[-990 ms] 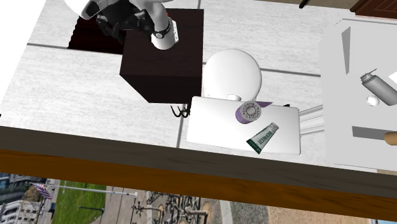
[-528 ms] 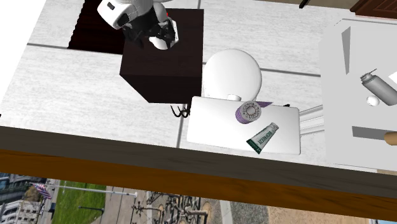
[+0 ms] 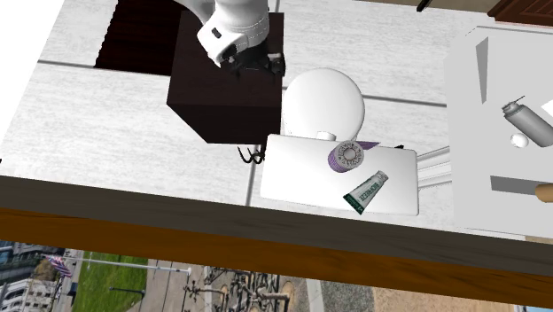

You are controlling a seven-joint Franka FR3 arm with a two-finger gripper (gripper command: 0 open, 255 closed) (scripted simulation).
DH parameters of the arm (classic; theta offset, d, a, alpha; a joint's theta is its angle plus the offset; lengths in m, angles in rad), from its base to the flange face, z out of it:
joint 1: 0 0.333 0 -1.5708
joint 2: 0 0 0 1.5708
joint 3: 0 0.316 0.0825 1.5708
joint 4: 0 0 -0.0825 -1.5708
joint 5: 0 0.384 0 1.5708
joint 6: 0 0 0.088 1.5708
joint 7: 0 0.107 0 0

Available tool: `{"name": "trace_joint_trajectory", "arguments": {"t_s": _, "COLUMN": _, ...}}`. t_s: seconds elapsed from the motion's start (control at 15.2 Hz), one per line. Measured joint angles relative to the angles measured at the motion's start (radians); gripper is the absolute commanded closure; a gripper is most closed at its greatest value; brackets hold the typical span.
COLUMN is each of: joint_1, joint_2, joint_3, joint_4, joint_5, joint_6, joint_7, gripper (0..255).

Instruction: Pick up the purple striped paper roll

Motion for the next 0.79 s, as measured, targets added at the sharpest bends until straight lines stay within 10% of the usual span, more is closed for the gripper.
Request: {"name": "trace_joint_trajectory", "arguments": {"t_s": 0.79, "joint_1": -0.033, "joint_2": 0.402, "joint_3": 0.293, "joint_4": 0.230, "joint_5": -0.088, "joint_6": 0.170, "joint_7": 0.484, "gripper": 0}}
